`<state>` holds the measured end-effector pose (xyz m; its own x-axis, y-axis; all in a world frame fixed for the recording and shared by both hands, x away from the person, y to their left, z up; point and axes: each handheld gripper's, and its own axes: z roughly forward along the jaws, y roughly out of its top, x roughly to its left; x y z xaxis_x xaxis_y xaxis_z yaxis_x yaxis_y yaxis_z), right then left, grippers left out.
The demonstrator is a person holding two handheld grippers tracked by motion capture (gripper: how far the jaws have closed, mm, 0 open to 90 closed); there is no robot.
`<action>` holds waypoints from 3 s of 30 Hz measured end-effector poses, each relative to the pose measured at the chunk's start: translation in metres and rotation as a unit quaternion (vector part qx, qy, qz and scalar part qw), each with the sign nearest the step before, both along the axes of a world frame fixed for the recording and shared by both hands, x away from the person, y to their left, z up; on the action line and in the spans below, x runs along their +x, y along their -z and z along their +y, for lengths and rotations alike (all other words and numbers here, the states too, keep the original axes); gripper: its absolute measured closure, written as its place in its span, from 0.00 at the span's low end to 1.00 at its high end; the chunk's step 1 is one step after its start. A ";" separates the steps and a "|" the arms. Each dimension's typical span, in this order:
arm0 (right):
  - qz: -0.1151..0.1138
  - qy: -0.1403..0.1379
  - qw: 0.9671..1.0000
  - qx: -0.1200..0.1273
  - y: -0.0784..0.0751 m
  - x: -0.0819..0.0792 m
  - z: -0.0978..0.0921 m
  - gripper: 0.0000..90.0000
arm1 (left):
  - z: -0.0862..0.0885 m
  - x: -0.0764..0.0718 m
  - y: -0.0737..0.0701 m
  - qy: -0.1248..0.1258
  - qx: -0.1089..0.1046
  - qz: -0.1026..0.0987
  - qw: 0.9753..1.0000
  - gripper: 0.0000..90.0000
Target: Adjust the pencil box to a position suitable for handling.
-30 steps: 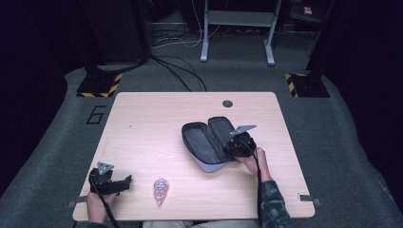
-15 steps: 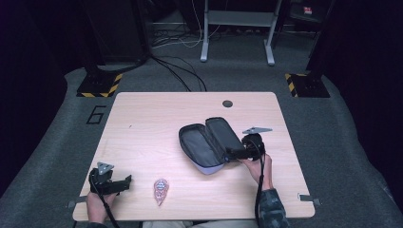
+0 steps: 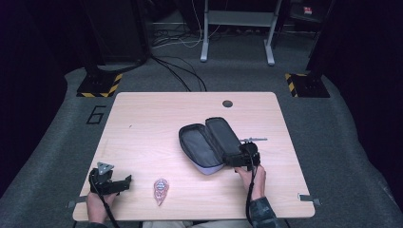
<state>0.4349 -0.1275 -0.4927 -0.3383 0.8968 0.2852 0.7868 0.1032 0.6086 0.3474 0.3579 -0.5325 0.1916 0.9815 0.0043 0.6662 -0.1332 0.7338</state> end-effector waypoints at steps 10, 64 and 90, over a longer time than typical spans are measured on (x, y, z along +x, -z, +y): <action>-0.003 0.006 1.000 -0.010 0.001 0.013 0.000 0.14 | 0.000 0.000 -0.001 0.002 -0.001 0.006 1.000 0.03; -0.040 0.012 0.996 -0.074 0.007 0.031 0.007 0.56 | 0.000 -0.001 0.000 0.000 -0.001 -0.001 1.000 0.04; -0.088 -0.139 0.983 -0.079 0.009 0.058 0.007 0.88 | 0.000 -0.001 0.000 0.000 -0.001 -0.001 1.000 0.04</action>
<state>0.4932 -0.1207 -0.5020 -0.6078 0.7913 0.0657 0.5991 0.4028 0.6920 0.3466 0.3574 -0.5324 0.1920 0.9814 0.0023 0.6650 -0.1318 0.7351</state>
